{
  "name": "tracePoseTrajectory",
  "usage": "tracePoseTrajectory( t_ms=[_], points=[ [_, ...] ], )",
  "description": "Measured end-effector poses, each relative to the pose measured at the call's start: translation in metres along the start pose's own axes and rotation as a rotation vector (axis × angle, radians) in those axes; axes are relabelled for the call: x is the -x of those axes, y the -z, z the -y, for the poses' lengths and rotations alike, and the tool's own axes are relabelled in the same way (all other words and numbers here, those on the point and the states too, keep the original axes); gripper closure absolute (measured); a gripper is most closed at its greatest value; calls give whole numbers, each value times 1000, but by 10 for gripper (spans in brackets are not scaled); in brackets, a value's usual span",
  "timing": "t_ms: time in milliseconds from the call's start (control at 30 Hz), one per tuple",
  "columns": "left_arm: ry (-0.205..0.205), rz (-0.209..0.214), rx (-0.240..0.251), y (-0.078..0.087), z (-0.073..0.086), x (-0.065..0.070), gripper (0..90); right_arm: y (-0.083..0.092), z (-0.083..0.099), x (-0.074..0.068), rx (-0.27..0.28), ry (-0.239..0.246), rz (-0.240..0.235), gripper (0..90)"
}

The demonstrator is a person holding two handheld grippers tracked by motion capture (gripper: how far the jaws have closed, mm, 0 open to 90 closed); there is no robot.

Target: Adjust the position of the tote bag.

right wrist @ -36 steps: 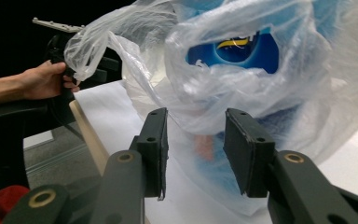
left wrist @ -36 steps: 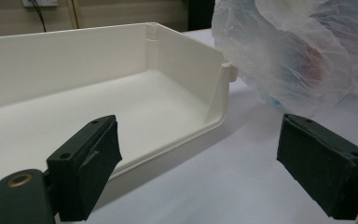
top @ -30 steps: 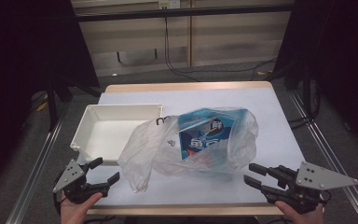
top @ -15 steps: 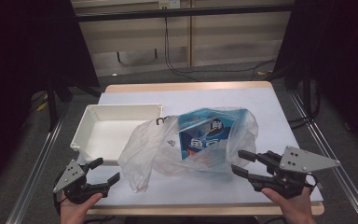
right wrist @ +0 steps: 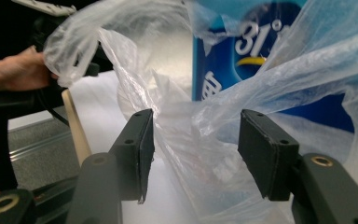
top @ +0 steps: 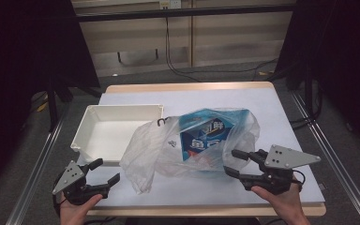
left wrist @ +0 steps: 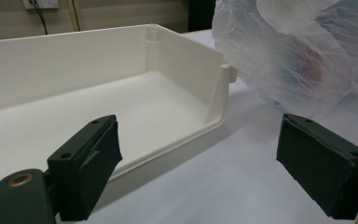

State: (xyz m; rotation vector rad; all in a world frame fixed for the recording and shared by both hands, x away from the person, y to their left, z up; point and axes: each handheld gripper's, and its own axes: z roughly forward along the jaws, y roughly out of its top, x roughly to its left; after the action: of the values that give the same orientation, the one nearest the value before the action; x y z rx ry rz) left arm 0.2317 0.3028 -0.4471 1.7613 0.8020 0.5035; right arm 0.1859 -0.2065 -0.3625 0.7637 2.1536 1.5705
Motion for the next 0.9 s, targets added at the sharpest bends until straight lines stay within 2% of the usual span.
tracePoseTrajectory(
  t_ms=[200,233,367,500,567,600,633,700,800,833,867,900],
  points=[
    [1,5,3,0,0,1,129,-9,9,8,-51,-9,21,452],
    [-1,4,3,0,0,1,130,-12,11,11,-69,-7,45,443],
    [-4,11,4,0,-1,2,129,-18,15,20,-75,-27,76,448],
    [-3,10,3,1,-1,3,131,-24,17,24,-83,-23,76,477],
    [-7,15,6,2,-1,4,139,-30,20,27,-90,-22,74,555],
    [-7,15,6,2,-1,4,141,-30,20,27,-90,-22,74,555],
    [-9,11,3,3,-2,5,142,-32,21,28,-91,-25,69,673],
    [-6,12,10,3,-2,6,148,-32,22,28,-92,-26,64,706],
    [1,31,10,5,-3,8,174,-29,22,28,-80,-28,43,822],
    [4,38,12,6,-4,10,175,-28,22,28,-76,-33,41,857],
    [-9,64,9,7,-5,10,183,-26,22,29,-68,-40,30,877],
    [-8,64,1,7,-5,13,208,-23,22,30,-56,-46,19,888]
  ],
)
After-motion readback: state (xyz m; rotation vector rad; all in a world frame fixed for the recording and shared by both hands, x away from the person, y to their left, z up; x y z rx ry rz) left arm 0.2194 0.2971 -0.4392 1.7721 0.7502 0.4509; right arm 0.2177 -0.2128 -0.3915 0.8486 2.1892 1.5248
